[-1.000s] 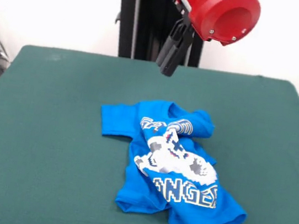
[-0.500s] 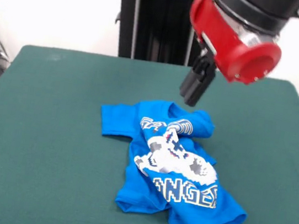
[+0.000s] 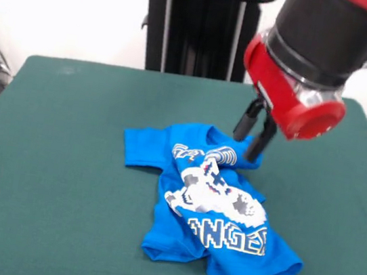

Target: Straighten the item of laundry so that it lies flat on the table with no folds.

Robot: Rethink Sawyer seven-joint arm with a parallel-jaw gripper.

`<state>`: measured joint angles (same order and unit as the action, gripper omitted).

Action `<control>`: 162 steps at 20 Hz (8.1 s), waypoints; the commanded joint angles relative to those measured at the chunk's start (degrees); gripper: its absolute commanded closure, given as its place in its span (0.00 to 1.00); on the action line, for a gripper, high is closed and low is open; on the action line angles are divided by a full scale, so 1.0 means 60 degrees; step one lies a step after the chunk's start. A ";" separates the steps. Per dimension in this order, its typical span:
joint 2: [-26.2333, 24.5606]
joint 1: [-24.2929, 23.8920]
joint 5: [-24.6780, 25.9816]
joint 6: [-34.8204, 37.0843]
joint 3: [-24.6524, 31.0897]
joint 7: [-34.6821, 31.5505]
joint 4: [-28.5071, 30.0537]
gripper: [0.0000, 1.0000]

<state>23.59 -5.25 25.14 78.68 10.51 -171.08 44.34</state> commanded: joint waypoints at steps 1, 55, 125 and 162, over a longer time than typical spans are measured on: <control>-0.0525 0.0338 -0.0255 -0.0720 0.0606 0.1282 0.1341 0.00; -0.0914 0.0998 0.0033 -0.2753 -0.0155 0.1100 0.4081 0.00; -0.1454 0.1993 -0.0821 -0.3694 -0.1102 0.1042 0.3593 0.00; -0.1861 0.1970 -0.1250 -0.4668 -0.0935 0.0705 0.3811 0.00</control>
<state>12.03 6.51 19.60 55.84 -1.08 -171.08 58.53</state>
